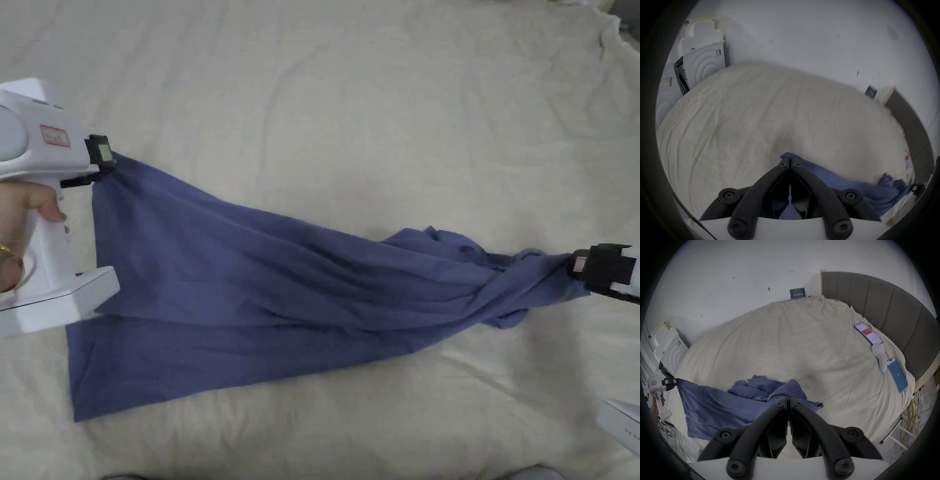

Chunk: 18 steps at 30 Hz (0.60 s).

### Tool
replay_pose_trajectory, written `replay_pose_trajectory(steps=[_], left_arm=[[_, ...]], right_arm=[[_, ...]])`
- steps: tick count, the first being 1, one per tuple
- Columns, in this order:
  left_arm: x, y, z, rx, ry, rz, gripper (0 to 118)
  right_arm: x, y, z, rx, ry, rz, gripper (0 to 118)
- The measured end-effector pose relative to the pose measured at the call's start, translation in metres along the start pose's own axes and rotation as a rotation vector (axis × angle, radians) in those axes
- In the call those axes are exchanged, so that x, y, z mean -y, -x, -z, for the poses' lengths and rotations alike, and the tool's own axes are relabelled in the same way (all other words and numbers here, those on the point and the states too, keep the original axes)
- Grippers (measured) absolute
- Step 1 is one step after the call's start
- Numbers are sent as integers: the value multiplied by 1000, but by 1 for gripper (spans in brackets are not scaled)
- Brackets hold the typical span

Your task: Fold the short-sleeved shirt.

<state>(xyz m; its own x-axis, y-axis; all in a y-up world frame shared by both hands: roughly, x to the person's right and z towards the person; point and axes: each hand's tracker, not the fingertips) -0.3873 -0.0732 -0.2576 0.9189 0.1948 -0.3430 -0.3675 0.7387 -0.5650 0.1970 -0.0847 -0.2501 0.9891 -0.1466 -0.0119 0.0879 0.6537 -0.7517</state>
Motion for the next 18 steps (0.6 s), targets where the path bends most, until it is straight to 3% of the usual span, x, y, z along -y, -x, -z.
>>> replay_pose_trajectory(steps=[4, 9, 12, 18], left_arm=[[-29, 0, -70, -6, -153, 19, 0], [-60, 6, -152, -77, -344, 25, 0], [-77, 14, -196, -125, -430, 4, 0], [-111, 20, -255, -184, -556, 35, 0]], right_arm=[[-21, -1, -37, -59, -96, 46, 1], [-49, 7, -93, -96, -225, 3, 1], [-68, 16, -126, -68, -287, -64, 1], [-111, 23, -196, -85, -394, -77, 1]])
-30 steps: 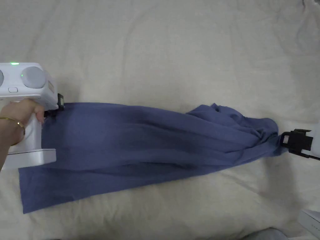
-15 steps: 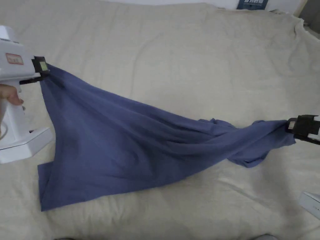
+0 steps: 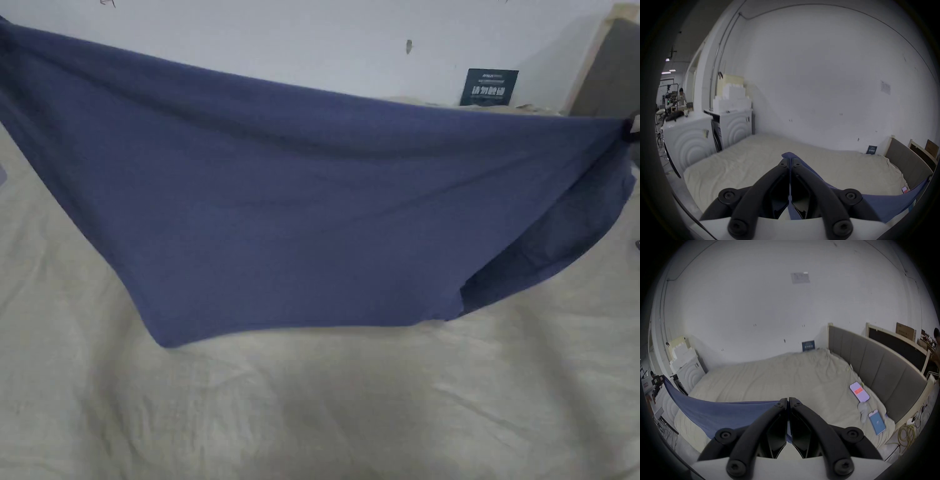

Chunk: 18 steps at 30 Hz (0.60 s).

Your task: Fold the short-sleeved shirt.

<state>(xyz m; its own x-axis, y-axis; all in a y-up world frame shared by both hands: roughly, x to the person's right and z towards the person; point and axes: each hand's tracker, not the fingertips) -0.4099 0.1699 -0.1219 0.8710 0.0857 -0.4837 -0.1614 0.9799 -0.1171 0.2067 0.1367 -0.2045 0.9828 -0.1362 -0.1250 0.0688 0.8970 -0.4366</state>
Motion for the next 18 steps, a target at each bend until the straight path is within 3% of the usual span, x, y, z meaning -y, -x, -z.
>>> replay_pose_trajectory(steps=[5, 11, 18], left_arm=[[-50, -4, -14, -13, -69, 9, 0], [-97, -19, -2, -61, -89, 22, 0], [-130, -48, 50, -146, -64, 46, 0]], right_arm=[[-63, 16, -28, 19, -89, -103, 1], [-129, 35, -26, 27, -114, -90, 1], [-185, 56, 23, 78, -128, -95, 1]])
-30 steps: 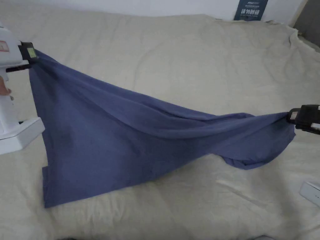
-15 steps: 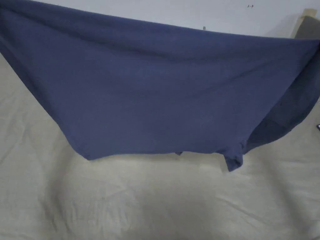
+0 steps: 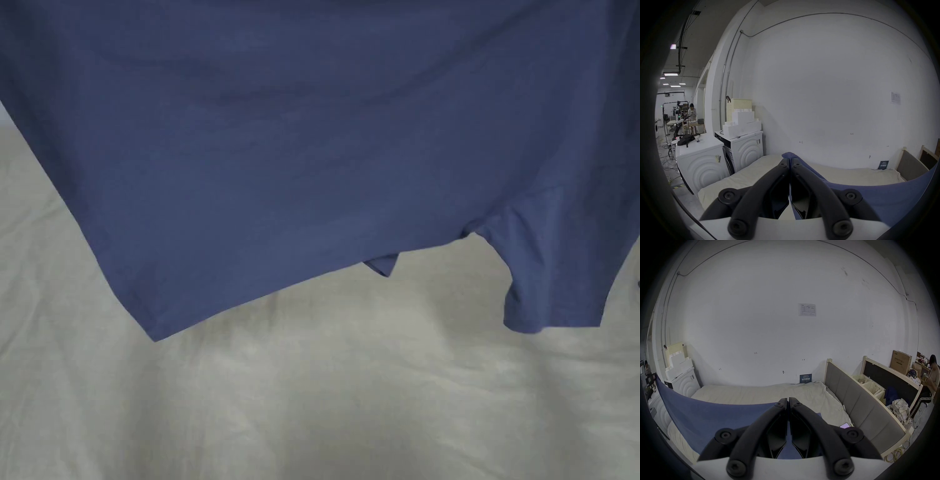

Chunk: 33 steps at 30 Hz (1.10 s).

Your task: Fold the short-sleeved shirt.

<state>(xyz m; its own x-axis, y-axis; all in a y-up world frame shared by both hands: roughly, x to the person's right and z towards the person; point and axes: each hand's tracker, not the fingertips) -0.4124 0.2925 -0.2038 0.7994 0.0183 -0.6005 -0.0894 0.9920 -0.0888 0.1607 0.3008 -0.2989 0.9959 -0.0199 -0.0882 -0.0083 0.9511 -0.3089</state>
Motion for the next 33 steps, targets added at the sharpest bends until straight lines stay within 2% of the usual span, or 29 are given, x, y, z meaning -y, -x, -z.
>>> replay_pose_trajectory(steps=[6, 9, 14, 20, 23, 26, 29, 33], left_arm=[[-2, -42, 66, -31, 18, 19, 0], [-1, -66, 110, -55, 10, 7, 0], [10, -106, 163, -95, -116, 67, 0], [31, -133, 214, -109, -176, 24, 0], [51, -142, 232, -92, -180, 6, 0], [81, -151, 244, -89, -170, 17, 0], [123, -155, 254, -73, -135, 45, 0], [194, -154, 255, -44, 12, 74, 0]], right_arm=[[-21, 20, 87, 70, 20, -16, 1], [-25, 28, 140, 97, 22, 9, 1], [-25, 49, 210, 141, 0, 15, 1], [-23, 63, 269, 150, -52, 41, 1], [-7, 69, 291, 185, -72, -12, 1], [20, 66, 312, 186, -65, -6, 1], [62, 60, 330, 184, 11, -2, 1], [134, 46, 346, 184, 146, -7, 1]])
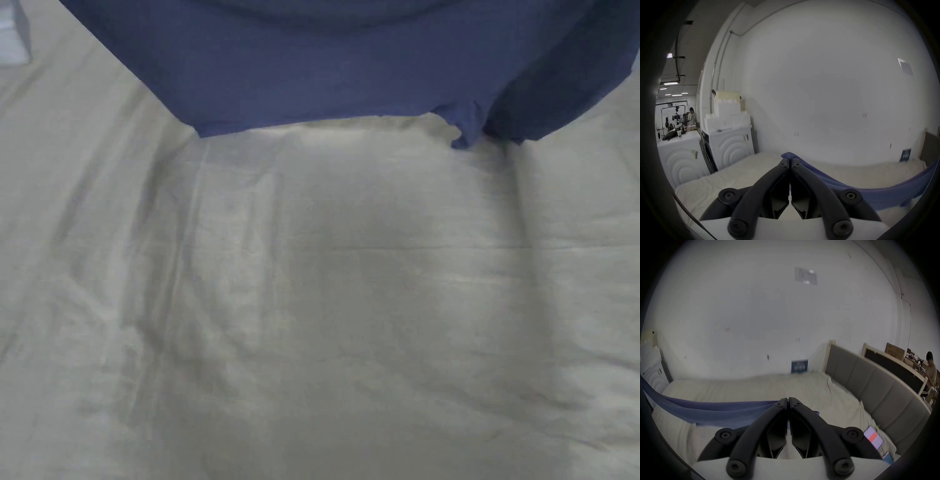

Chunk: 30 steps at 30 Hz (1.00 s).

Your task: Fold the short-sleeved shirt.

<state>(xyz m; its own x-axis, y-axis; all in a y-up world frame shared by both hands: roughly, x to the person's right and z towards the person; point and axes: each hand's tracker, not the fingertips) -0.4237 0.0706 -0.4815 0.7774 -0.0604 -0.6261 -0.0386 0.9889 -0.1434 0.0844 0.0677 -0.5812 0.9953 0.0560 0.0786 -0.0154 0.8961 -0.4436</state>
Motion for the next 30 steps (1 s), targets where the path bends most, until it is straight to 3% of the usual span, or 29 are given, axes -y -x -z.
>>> replay_pose_trajectory(steps=[5, 11, 14, 30], left_arm=[[94, 12, -25, 16, 173, 116, 0], [179, 58, -85, 25, 366, 79, 0], [218, 83, -122, 47, 466, 121, 0], [304, 209, -293, 75, 631, -64, 0]], right_arm=[[96, -15, 17, 12, 185, -14, 1], [208, -37, -5, -22, 399, -13, 1], [253, -45, -24, -50, 441, -41, 1], [355, -133, -167, -165, 494, 12, 1]])
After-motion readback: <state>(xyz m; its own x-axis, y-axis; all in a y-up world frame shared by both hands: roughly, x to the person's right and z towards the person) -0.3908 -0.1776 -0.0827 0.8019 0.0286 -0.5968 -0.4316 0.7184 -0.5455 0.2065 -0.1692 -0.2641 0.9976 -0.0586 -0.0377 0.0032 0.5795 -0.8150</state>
